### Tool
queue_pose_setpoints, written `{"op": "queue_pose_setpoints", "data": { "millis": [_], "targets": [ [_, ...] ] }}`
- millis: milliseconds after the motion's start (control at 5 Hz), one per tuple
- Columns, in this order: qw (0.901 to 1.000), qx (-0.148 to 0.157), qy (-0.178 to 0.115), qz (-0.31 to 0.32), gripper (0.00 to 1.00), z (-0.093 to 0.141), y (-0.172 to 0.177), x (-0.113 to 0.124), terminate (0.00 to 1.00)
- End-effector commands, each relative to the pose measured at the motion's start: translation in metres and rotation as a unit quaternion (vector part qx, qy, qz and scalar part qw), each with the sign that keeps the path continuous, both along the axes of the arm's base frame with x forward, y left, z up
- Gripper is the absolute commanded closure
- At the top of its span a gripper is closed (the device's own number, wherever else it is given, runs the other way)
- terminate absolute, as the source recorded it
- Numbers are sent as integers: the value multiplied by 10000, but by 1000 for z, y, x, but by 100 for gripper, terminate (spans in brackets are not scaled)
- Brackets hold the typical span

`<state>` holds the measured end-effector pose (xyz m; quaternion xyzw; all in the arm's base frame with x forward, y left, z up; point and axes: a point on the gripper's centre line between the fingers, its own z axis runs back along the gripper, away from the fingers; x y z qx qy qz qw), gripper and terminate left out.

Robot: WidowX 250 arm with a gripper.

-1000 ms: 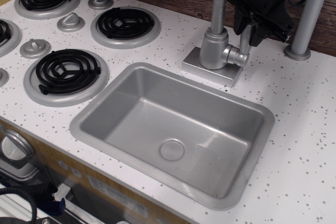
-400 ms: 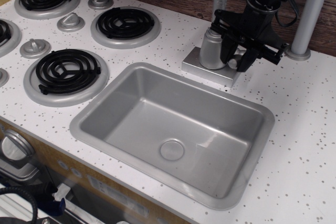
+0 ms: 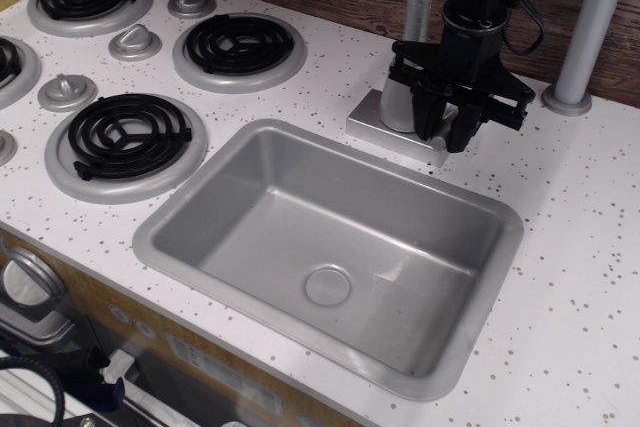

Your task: Lever vertical to front

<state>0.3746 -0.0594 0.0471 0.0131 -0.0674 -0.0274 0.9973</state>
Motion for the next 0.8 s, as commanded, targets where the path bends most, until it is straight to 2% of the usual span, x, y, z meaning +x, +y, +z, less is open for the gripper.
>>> {"op": "queue_pose_setpoints", "data": {
  "millis": [0,200,600],
  "targets": [
    [9997,-55,-214,-54,0,10,4,6,0],
    [10000,-6,-59,20,0,14,3,4,0],
    [9965,453,571,416,0,60,-6,-10,0]
  ]
}}
